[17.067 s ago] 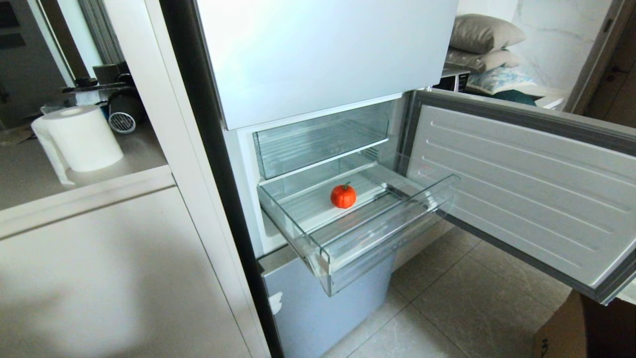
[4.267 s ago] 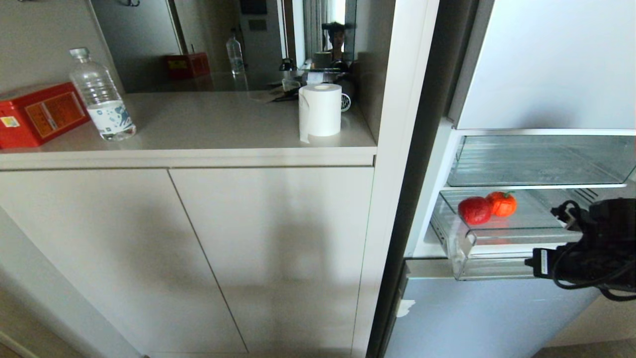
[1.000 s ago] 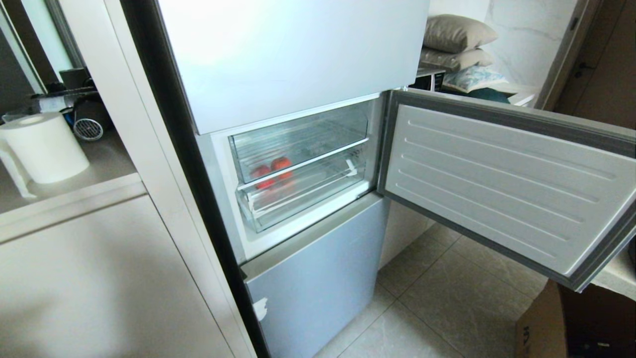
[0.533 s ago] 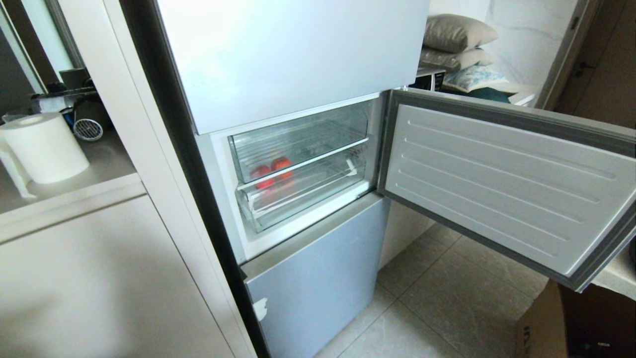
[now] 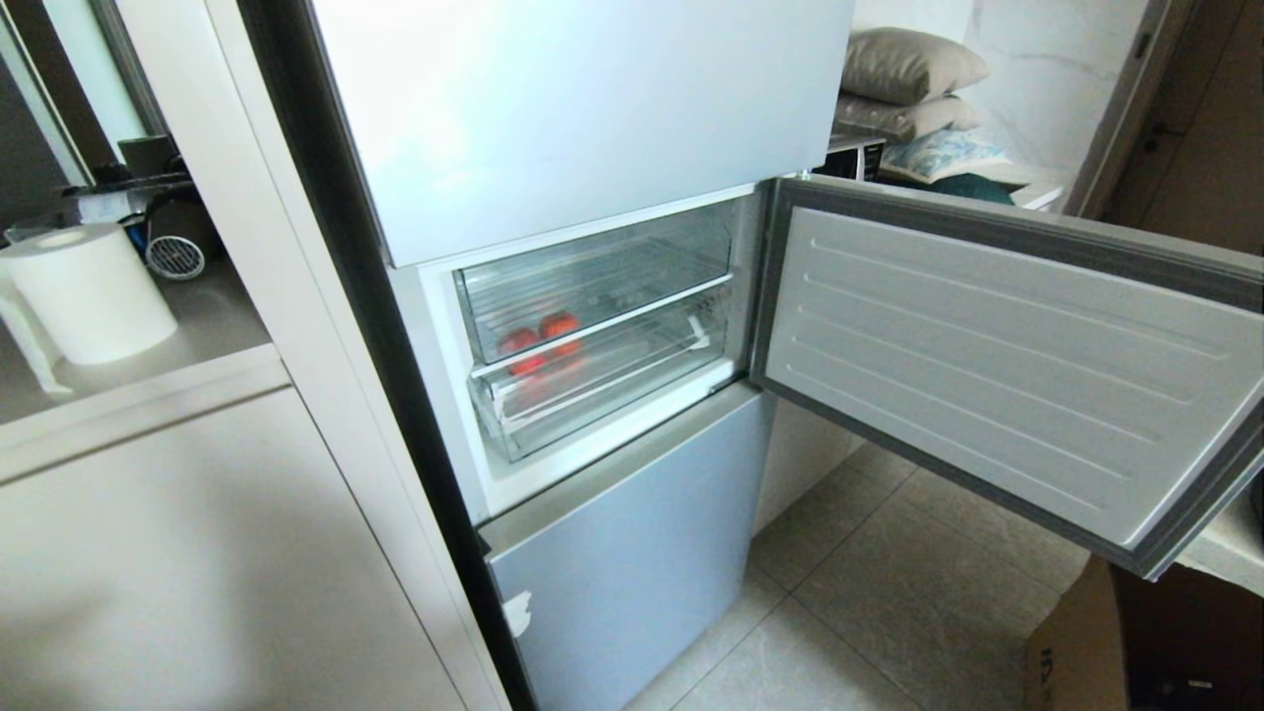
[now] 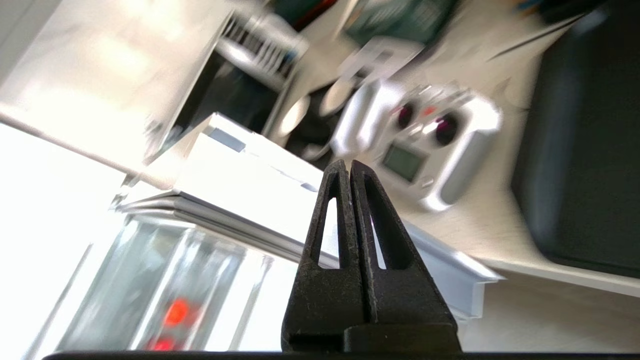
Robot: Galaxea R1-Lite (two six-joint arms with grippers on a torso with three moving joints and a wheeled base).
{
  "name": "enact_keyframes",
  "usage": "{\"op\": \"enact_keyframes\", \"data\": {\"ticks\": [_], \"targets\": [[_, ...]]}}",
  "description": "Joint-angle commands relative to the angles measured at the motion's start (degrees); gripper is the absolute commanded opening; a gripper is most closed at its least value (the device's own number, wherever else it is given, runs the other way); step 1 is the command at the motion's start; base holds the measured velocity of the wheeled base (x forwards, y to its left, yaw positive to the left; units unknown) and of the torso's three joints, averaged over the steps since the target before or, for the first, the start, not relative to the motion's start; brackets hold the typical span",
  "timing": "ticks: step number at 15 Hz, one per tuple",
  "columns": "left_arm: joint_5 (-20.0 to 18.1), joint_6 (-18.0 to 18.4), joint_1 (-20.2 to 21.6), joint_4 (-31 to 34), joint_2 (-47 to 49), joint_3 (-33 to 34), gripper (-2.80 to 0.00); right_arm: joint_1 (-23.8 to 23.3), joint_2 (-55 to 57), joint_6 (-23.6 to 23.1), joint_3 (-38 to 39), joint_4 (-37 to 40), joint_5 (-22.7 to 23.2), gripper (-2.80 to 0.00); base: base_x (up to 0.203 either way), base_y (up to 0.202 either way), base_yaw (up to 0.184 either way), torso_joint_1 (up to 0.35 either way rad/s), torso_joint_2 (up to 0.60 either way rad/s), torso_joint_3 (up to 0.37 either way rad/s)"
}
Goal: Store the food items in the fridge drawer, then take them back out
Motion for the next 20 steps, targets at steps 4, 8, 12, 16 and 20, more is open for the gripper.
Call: {"op": "enact_keyframes", "data": {"ticks": [4,8,12,16,20], "targets": [[0.0,0.0,0.0,0.0,0.0,0.0,-2.80,4.6,8.8,4.7,-9.5,-0.2,0.8,-2.80,0.000,0.000,0.000,0.000,0.00,0.000],[0.0,0.0,0.0,0.0,0.0,0.0,-2.80,7.8,11.8,6.1,-13.3,-0.3,0.7,-2.80,0.000,0.000,0.000,0.000,0.00,0.000],[0.0,0.0,0.0,0.0,0.0,0.0,-2.80,12.7,14.9,5.2,-16.0,-0.3,0.2,-2.80,0.000,0.000,0.000,0.000,0.00,0.000],[0.0,0.0,0.0,0.0,0.0,0.0,-2.80,14.4,14.4,5.9,-14.2,0.0,0.3,-2.80,0.000,0.000,0.000,0.000,0.00,0.000],[0.0,0.0,0.0,0.0,0.0,0.0,-2.80,14.5,8.3,5.4,-5.4,-0.1,1.0,-2.80,0.000,0.000,0.000,0.000,0.00,0.000]]}}
